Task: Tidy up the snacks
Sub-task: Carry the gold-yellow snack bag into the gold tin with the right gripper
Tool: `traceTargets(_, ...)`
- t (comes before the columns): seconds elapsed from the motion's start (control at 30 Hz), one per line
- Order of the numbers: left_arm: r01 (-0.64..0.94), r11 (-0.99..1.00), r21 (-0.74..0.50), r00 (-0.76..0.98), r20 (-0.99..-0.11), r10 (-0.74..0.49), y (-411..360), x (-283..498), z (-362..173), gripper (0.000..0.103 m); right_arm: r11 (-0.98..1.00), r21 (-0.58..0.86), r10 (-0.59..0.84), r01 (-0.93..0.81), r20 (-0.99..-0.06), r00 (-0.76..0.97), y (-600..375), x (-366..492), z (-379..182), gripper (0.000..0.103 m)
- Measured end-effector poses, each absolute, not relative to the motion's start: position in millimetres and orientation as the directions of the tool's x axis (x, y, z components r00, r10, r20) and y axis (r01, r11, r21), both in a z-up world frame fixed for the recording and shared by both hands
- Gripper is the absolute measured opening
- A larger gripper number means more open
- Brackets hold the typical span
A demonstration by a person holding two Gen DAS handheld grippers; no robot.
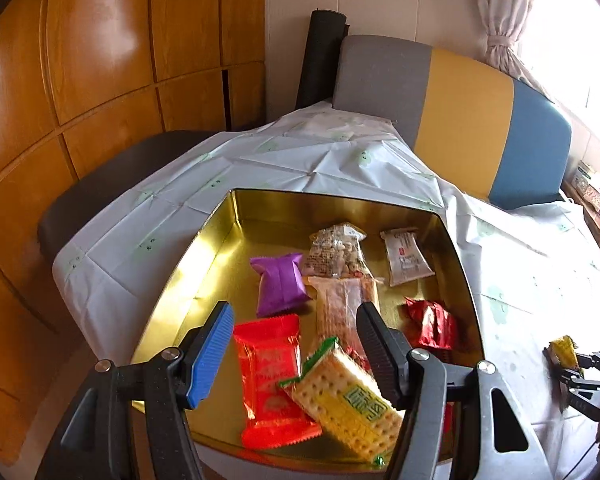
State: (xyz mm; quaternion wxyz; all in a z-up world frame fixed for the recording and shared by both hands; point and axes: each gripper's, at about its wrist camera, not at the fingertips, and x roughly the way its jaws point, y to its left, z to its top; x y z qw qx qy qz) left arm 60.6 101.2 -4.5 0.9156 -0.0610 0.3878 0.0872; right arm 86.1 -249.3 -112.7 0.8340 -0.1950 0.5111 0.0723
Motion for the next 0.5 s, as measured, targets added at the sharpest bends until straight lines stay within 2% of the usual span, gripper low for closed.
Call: traceTargets(0.5,-0.202,0.979,-0.034,0.688,-0.716,0.117,104,38,-13,0.065,0.917,-0.268,-0.098,-0.297,-0.871,0.482,-249,84,-114,0.036)
